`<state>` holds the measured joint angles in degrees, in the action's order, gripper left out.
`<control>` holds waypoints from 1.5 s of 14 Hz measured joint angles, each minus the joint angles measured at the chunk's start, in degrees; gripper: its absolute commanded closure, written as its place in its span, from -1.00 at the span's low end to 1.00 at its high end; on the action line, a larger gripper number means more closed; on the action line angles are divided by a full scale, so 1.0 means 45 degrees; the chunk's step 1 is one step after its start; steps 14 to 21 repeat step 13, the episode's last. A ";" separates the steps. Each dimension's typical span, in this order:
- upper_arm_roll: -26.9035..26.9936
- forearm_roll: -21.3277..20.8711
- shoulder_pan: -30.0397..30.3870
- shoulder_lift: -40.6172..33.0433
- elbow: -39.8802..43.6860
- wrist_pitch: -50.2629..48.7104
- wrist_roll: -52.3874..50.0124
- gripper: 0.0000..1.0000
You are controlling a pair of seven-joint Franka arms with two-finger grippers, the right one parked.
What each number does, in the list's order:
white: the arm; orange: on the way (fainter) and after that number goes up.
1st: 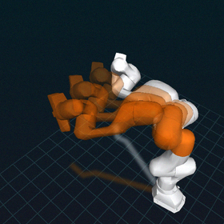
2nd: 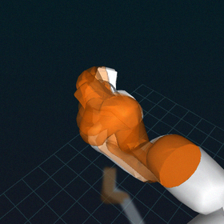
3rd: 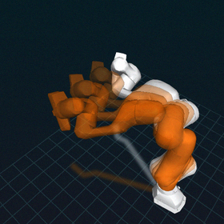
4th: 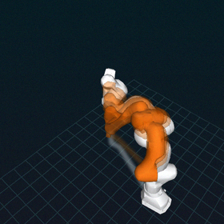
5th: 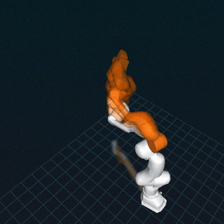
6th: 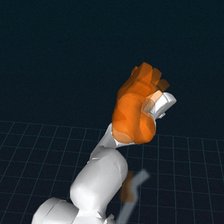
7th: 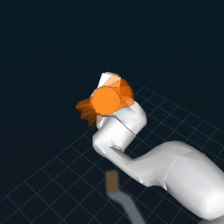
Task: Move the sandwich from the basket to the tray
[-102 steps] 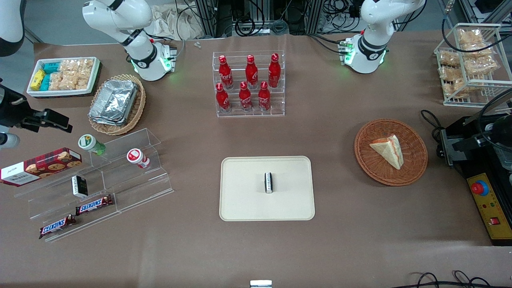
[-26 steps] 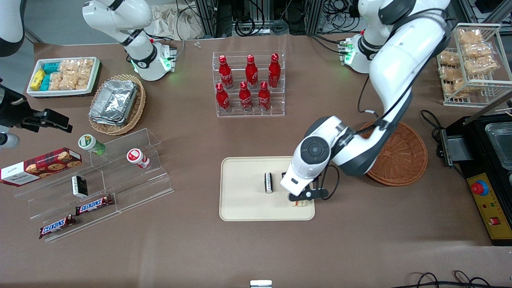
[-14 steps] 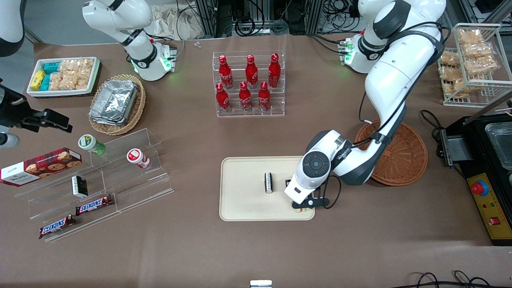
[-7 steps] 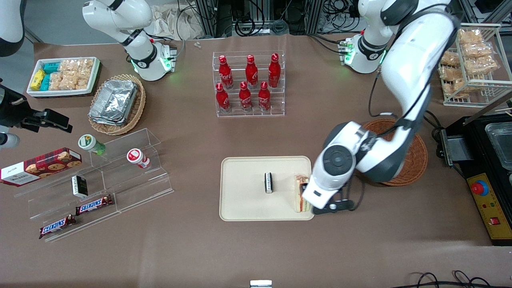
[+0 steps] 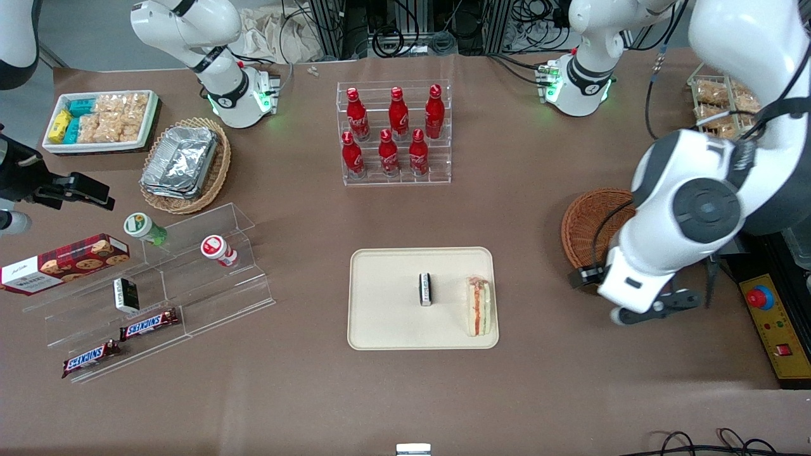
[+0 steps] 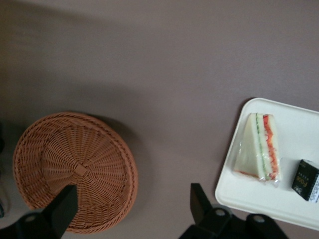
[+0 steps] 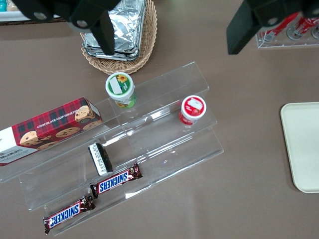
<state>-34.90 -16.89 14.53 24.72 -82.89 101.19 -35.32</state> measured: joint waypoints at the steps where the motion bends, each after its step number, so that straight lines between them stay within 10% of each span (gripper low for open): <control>1: -0.0004 0.0486 0.0653 -0.0772 -0.1201 0.0962 0.0730 -1.00; 6: 0.0096 0.2385 0.2888 -0.4381 -0.5542 0.2667 0.4041 -1.00; 21: 0.0235 0.2492 0.4078 -0.4030 -0.2900 -0.0371 0.5043 -1.00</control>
